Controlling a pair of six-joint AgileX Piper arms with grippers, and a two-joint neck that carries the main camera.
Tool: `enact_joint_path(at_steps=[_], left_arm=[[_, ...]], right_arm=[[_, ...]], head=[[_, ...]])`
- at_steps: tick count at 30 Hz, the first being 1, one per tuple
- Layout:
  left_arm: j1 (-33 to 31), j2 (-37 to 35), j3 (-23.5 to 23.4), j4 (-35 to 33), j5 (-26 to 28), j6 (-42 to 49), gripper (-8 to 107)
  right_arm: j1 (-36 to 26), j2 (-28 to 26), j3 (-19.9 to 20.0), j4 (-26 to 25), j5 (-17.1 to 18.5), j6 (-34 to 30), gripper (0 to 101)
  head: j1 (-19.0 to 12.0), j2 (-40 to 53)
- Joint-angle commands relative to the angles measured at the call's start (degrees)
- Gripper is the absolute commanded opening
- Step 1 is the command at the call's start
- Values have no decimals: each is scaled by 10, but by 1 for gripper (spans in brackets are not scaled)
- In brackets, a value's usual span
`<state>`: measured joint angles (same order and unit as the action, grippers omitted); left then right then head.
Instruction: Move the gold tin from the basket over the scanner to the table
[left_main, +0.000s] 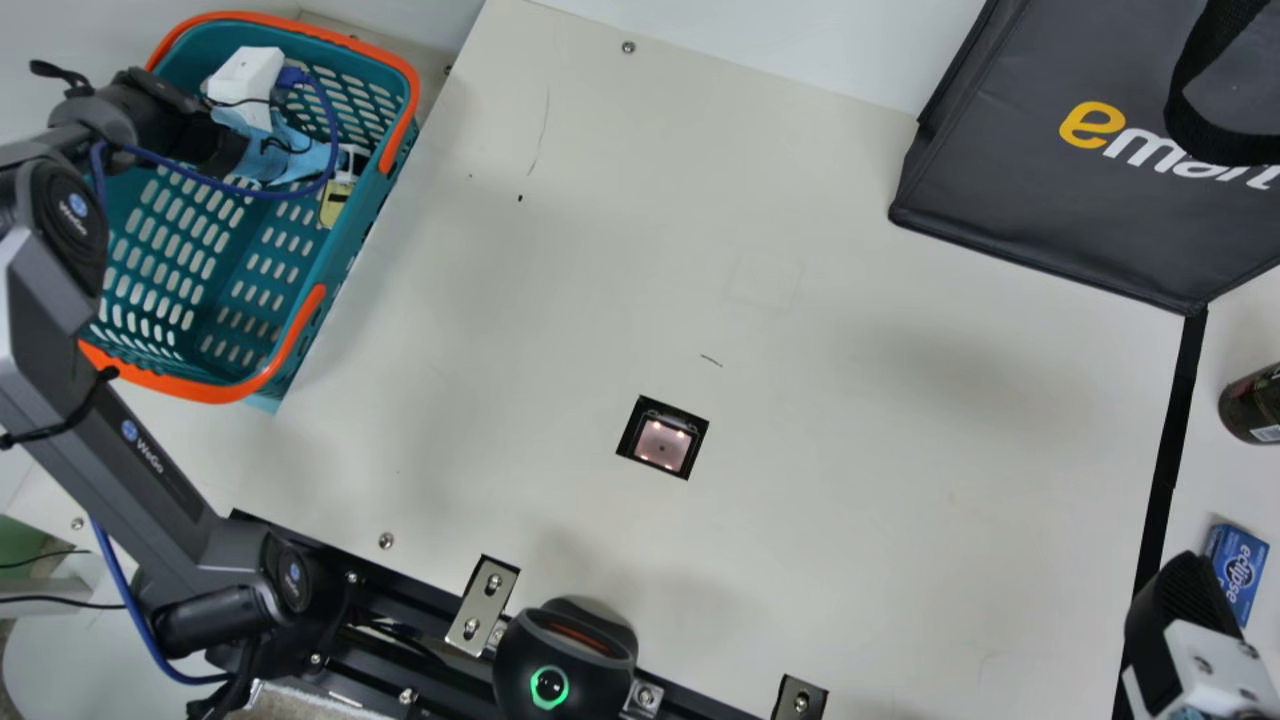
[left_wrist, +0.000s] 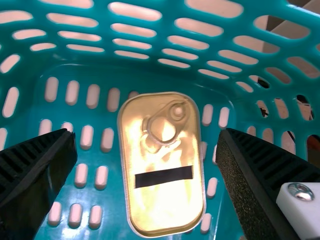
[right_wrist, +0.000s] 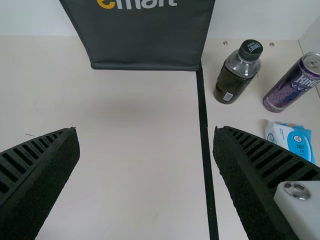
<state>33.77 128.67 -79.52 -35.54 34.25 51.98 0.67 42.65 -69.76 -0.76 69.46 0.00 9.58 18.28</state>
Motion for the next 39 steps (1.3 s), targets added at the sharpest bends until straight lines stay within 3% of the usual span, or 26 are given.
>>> enact_joint_path(at_steps=[1, 11, 21, 35, 39], left_arm=[[-8, -1, 4, 10, -12, -11, 90], [-48, 20, 12, 94, -74, -90, 90], [-66, 42, 4, 156, -96, -157, 90], [-63, 46, -4, 139, -79, -175, -3], [-56, 36, 1, 131, -70, -180, -8]], right_arm=[[0, 0, 0, 0, 0, 0, 95], [0, 0, 0, 0, 0, 0, 95], [0, 0, 0, 0, -1, 0, 95], [0, 0, 0, 0, -1, 0, 95], [0, 0, 0, 0, -1, 0, 95]], head=[[-17, 1], [-17, 1], [-17, 1], [-17, 1], [-17, 1]])
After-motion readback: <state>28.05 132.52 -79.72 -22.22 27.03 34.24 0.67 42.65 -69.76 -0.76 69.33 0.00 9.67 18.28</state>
